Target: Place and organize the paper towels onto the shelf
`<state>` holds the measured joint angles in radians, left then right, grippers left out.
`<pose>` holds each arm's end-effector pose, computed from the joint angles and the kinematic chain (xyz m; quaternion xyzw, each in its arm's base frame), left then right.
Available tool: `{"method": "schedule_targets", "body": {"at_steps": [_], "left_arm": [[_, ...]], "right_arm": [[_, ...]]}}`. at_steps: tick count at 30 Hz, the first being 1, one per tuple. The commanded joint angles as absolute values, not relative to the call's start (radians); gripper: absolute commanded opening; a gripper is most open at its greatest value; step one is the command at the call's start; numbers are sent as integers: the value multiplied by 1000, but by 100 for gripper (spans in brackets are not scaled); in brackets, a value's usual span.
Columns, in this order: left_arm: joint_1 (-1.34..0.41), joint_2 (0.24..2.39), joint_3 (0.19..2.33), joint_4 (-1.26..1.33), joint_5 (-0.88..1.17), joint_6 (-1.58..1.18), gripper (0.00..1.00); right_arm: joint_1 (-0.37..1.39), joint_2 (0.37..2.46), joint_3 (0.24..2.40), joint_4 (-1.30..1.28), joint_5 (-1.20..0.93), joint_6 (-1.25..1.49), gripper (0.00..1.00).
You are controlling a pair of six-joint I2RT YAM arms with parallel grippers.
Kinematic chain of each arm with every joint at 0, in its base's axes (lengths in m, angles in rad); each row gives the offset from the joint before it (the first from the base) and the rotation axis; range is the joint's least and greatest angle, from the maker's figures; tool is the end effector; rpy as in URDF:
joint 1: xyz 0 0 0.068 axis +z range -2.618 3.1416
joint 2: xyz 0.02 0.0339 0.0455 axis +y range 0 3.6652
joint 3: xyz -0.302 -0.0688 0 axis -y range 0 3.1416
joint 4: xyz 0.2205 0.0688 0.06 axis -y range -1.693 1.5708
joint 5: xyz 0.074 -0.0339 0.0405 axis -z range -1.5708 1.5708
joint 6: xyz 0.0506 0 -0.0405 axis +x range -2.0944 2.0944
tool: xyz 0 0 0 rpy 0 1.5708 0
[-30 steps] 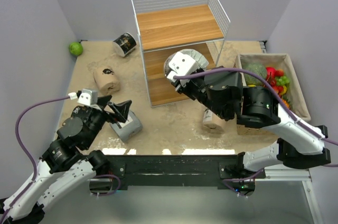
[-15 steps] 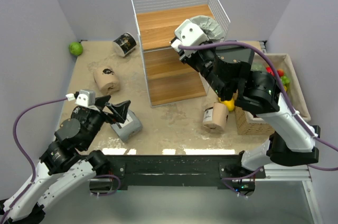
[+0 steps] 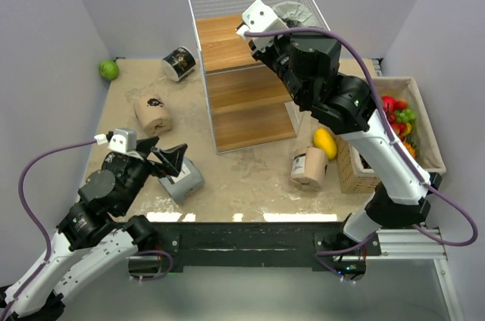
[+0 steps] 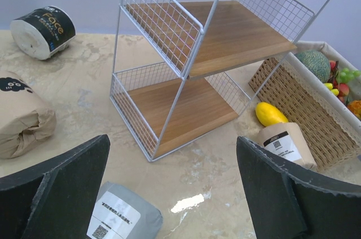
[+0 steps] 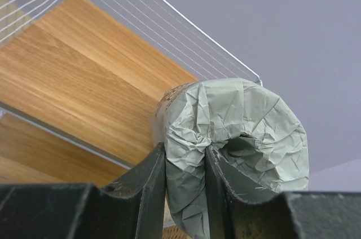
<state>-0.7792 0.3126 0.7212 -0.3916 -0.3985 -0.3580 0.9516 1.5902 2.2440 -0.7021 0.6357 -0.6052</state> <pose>0.0364 -0.0083 0.3511 0.0056 0.7015 -0.2594 0.6637 0.1864 0.2097 0.5916 -0.3294 0.6411 -0.1099 0.6845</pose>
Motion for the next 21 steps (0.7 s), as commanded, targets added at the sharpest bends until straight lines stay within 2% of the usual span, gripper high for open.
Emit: {"method": "schedule_targets", "body": {"at_steps": [1,13,21], "left_arm": [[-776,304,715,-382,-411,-370,100],[-776,310,715,-379,-411,-365,100],[-776,314,715,-376,-413,-364,100]], "right_arm": [[913,1589,2289,-667,560,-821,30],[844,1624,2306,-618,477,-847,33],[834,1635,2313,-572,480,-874,45]]}}
